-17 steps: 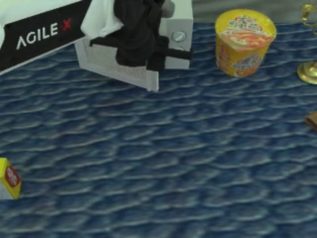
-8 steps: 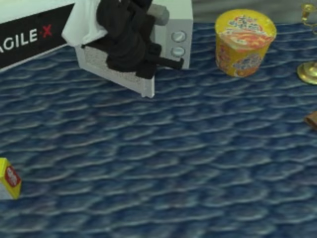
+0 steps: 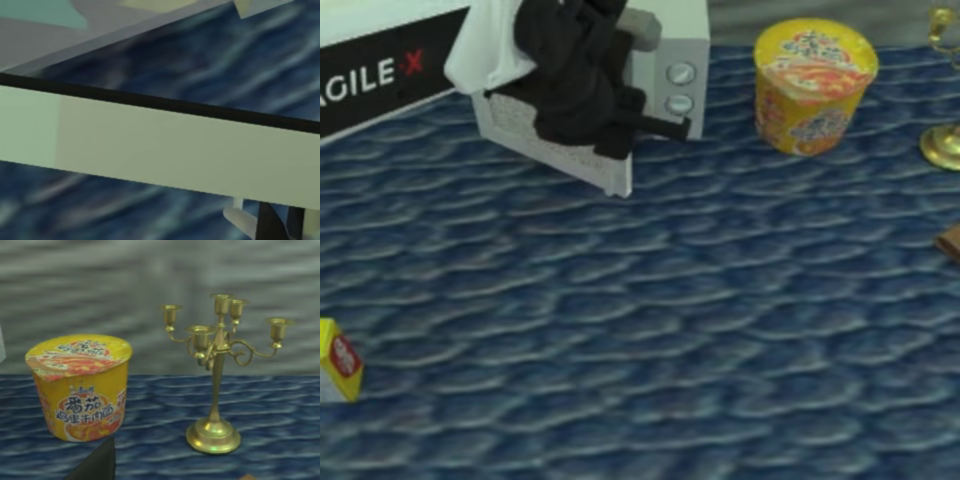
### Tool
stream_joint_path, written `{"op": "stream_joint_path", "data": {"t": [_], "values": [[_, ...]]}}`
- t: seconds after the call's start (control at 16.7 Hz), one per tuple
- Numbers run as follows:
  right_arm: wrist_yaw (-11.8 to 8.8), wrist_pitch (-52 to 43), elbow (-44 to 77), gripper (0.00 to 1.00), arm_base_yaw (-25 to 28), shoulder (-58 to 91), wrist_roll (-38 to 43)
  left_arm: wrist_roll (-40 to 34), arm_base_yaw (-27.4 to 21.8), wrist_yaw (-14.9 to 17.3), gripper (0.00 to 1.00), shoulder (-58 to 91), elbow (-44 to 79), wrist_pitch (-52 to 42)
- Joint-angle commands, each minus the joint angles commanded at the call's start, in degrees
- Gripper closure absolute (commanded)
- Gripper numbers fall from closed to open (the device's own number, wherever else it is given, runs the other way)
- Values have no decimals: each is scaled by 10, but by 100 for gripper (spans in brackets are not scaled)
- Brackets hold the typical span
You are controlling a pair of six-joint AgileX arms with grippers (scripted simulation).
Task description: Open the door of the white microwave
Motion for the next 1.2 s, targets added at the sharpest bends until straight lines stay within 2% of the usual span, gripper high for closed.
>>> {"op": "stream_joint_path", "data": {"t": [0.9, 1.2], "values": [[0, 0, 0, 0, 0, 0, 0, 0, 0, 0, 100, 0, 0, 0], [0, 0, 0, 0, 0, 0, 0, 21, 3, 15, 100, -14, -19, 7]]}}
